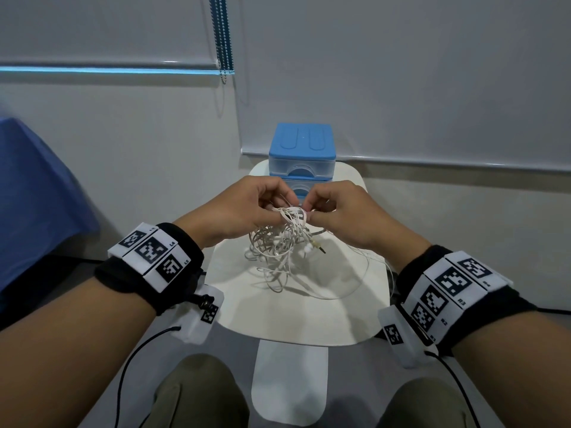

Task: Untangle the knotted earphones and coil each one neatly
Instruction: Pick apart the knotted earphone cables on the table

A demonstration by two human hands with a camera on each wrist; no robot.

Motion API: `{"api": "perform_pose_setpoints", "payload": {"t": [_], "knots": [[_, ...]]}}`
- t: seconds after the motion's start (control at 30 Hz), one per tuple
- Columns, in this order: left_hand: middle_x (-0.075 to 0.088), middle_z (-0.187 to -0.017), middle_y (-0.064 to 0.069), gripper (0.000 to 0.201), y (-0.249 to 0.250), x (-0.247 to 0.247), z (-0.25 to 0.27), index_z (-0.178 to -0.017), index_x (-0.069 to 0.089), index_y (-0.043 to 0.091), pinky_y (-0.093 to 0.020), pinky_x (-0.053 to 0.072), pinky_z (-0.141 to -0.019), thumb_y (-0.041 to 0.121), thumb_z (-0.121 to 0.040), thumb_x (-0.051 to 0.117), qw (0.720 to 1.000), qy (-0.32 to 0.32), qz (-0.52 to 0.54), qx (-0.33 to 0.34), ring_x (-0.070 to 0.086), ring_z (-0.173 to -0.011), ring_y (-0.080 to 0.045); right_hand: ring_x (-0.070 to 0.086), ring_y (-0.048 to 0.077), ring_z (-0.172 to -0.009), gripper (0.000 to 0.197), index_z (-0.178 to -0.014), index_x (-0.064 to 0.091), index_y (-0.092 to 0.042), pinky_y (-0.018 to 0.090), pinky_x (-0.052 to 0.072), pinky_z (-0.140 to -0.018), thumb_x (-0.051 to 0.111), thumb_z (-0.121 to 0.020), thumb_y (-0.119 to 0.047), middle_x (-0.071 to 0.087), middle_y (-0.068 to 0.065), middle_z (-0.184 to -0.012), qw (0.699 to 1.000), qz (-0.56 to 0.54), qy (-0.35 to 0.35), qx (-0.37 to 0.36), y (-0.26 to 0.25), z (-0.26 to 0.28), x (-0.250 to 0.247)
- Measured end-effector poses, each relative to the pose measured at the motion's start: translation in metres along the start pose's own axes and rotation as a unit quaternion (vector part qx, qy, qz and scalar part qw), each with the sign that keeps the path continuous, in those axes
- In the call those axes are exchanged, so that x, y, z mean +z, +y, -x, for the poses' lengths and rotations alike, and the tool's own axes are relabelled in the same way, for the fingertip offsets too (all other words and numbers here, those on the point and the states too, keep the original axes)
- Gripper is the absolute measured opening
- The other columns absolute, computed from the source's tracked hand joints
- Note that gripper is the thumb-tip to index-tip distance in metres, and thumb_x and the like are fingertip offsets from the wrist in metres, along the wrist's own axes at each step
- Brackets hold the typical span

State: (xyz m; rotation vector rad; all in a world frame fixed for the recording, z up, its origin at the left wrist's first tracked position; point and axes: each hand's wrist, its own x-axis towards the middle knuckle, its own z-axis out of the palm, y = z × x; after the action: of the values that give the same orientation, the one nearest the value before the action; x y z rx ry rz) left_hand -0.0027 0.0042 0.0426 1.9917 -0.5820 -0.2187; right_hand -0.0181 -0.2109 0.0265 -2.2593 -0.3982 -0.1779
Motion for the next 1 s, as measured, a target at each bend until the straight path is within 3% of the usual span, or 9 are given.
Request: {"api": "perform_pose_setpoints", "payload": {"t": [0.1, 0.2, 0.27, 0.43, 0.6, 0.73, 0.83, 0.93, 1.0], "knots": [[0.071, -0.09, -0.005, 0.028, -0.001, 0.0, 0.0, -0.103, 0.072, 0.013, -0.042, 0.056, -0.087, -0.004, -0.082, 0.081, 1.0, -0.004, -0.001, 0.001, 0.06, -0.08, -0.017, 0.064, 0.021, -0.072, 0.012, -0.083, 0.068, -0.023, 0.034, 0.054, -0.07, 0.078, -0.087, -0.017, 0.071, -0.002, -0.074, 0.999, 0.02, 0.014, -0.03, -0.001, 0.002, -0.004], [0.07, -0.09, -0.004, 0.028, -0.003, 0.002, 0.0, -0.103, 0.072, 0.012, -0.039, 0.055, -0.084, -0.003, -0.082, 0.082, 1.0, -0.008, -0.012, 0.005, 0.058, -0.079, -0.016, 0.056, 0.011, -0.065, 0.012, -0.082, 0.069, -0.023, 0.031, 0.05, -0.068, 0.08, -0.086, -0.018, 0.067, -0.005, -0.072, 0.998, 0.036, 0.025, -0.039, 0.001, 0.003, -0.007], [0.07, -0.091, -0.005, 0.028, -0.004, 0.002, 0.001, -0.103, 0.071, 0.012, -0.038, 0.054, -0.082, -0.003, -0.082, 0.082, 1.0, -0.009, -0.017, 0.006, 0.059, -0.079, -0.016, 0.053, 0.004, -0.062, 0.013, -0.082, 0.07, -0.023, 0.023, 0.047, -0.065, 0.081, -0.085, -0.018, 0.066, -0.008, -0.072, 0.998, 0.037, 0.032, -0.041, 0.002, 0.003, -0.008], [0.07, -0.092, -0.006, 0.028, -0.004, 0.002, 0.001, -0.103, 0.07, 0.012, -0.035, 0.053, -0.079, 0.0, -0.081, 0.084, 1.0, -0.007, -0.021, 0.006, 0.059, -0.08, -0.016, 0.053, 0.001, -0.059, 0.013, -0.081, 0.073, -0.022, 0.013, 0.043, -0.06, 0.084, -0.082, -0.015, 0.063, -0.013, -0.064, 0.999, 0.018, 0.042, -0.027, 0.005, 0.003, -0.006], [0.071, -0.096, -0.019, 0.023, 0.0, 0.002, 0.003, -0.099, 0.071, 0.01, -0.035, 0.054, -0.077, 0.003, -0.082, 0.085, 1.0, -0.007, -0.025, 0.016, 0.061, -0.078, -0.017, 0.057, 0.003, -0.058, 0.012, -0.081, 0.077, -0.018, 0.015, 0.045, -0.062, 0.087, -0.079, -0.013, 0.065, -0.012, -0.062, 0.999, -0.032, 0.041, -0.003, 0.006, 0.001, -0.003], [0.073, -0.095, -0.017, 0.02, -0.001, 0.003, 0.004, -0.096, 0.072, 0.01, -0.039, 0.054, -0.077, 0.003, -0.082, 0.084, 0.999, -0.003, -0.039, 0.016, 0.061, -0.078, -0.018, 0.072, 0.019, -0.08, 0.011, -0.089, 0.08, -0.022, 0.027, 0.05, -0.072, 0.085, -0.083, -0.015, 0.076, -0.004, -0.086, 0.999, -0.019, -0.006, 0.042, 0.008, -0.001, 0.0], [0.072, -0.095, -0.019, 0.018, -0.004, 0.002, 0.003, -0.094, 0.073, 0.014, -0.043, 0.054, -0.078, 0.004, -0.082, 0.083, 0.999, 0.002, -0.051, 0.012, 0.06, -0.078, -0.02, 0.067, 0.013, -0.086, 0.021, -0.097, 0.077, -0.025, 0.025, 0.047, -0.075, 0.076, -0.087, -0.007, 0.074, -0.007, -0.102, 0.999, 0.016, 0.0, 0.049, 0.006, 0.001, 0.0], [0.071, -0.095, -0.019, 0.018, -0.006, 0.002, 0.002, -0.091, 0.074, 0.019, -0.054, 0.056, -0.081, 0.007, -0.082, 0.084, 0.998, 0.008, -0.06, 0.01, 0.058, -0.078, -0.023, 0.057, 0.0, -0.069, 0.02, -0.088, 0.076, -0.022, 0.015, 0.042, -0.063, 0.07, -0.086, -0.003, 0.069, -0.018, -0.076, 0.998, -0.025, 0.05, 0.042, -0.003, 0.005, -0.005], [0.071, -0.094, -0.017, 0.016, -0.007, 0.003, 0.002, -0.09, 0.074, 0.019, -0.059, 0.055, -0.084, 0.011, -0.081, 0.086, 0.998, 0.009, -0.059, 0.013, 0.056, -0.078, -0.023, 0.053, -0.002, -0.058, 0.01, -0.081, 0.074, -0.019, 0.013, 0.039, -0.057, 0.073, -0.086, -0.01, 0.065, -0.02, -0.064, 0.998, -0.039, 0.042, 0.03, -0.013, 0.008, -0.006]]}}
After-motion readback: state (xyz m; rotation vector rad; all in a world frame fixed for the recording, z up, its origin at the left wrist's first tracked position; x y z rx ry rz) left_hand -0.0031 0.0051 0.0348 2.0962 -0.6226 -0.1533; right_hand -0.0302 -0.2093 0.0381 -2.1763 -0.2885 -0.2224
